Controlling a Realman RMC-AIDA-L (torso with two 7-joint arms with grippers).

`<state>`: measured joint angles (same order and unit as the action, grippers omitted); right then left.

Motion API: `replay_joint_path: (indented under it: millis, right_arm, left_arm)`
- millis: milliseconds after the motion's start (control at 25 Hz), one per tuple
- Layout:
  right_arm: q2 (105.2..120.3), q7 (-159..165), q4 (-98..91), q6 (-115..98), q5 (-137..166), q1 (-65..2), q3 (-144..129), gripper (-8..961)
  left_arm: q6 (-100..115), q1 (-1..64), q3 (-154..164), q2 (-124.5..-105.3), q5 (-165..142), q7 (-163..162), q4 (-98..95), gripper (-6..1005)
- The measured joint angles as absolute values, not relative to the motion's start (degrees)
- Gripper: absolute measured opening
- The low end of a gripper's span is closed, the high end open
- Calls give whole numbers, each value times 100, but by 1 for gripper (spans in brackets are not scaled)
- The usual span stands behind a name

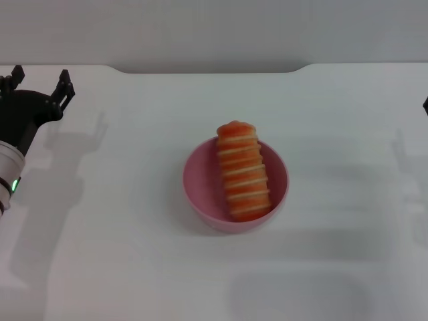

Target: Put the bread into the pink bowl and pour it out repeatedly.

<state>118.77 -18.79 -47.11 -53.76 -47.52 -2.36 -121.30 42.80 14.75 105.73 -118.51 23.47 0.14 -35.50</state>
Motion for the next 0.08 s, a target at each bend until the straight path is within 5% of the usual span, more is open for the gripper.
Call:
replay_joint_path:
  millis: [80]
  right_arm:
    - [11878, -1877, -4667, -5425, -4773, -240, -12139, 790]
  left_arm:
    - [4284, 1473, 10585, -11852, 2347, 13, -3555, 813]
